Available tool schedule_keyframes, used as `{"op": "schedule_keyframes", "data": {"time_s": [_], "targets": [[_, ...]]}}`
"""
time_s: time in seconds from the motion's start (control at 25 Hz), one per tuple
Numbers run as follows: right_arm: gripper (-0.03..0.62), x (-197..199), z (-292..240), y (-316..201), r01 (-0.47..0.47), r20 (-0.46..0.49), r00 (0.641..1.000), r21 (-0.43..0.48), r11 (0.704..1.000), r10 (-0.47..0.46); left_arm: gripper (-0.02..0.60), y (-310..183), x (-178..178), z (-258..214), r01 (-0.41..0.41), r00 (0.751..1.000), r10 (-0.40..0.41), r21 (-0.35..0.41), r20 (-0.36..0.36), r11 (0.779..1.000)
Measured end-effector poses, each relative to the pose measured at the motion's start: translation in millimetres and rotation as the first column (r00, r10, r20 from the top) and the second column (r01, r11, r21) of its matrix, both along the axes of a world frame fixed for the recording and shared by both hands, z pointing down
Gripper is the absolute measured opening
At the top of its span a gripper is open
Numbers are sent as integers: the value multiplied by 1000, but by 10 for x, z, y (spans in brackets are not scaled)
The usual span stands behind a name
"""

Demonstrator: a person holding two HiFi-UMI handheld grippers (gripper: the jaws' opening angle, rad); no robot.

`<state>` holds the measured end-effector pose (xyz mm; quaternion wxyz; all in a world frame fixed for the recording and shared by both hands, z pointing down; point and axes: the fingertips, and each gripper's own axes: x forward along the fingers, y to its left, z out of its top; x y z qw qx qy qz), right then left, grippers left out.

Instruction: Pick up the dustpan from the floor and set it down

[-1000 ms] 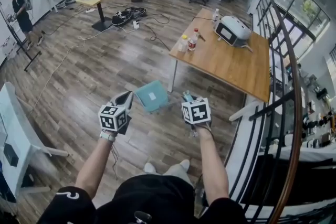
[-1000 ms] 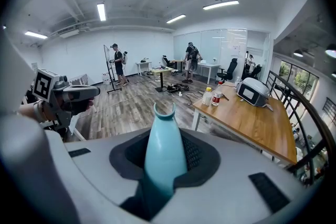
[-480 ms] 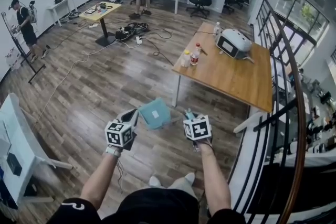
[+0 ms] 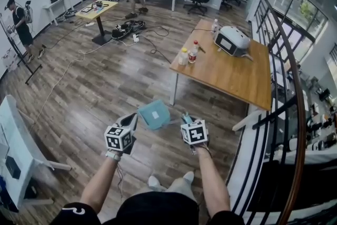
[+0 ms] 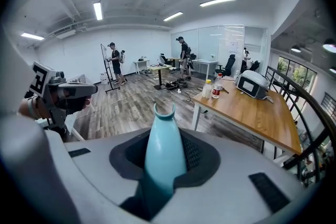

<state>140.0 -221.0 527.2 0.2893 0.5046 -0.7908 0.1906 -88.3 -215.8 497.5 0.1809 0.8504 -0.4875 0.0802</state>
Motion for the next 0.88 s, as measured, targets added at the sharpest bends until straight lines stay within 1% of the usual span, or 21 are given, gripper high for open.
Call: {"op": "schedule_keyframes", "data": {"time_s": [0.2,0.32,0.48,0.72,0.88], "targets": [[87,45,249,-36,-34,-4,999,-5,999,34,-3,34,48,242,-18,1000,17,-29,-11,999],[87,77,513,-26,-56,-14,998,-34,998,56,-3,73,95,470,-34,999,33,-58,-7,998],[87,13,810,-30,-50,-3,999,-24,998,50,-3,125,118,791,-42,999,41,-105,-5,994],[89,81,1419,103,-81,-32,996,-61,995,79,-3,215,160,1227,-58,998,58,-171,-1,984],[89,205,1807,135,-110,-75,992,-77,991,104,-3,233,183,1508,-57,998,62,-201,17,978]]}}
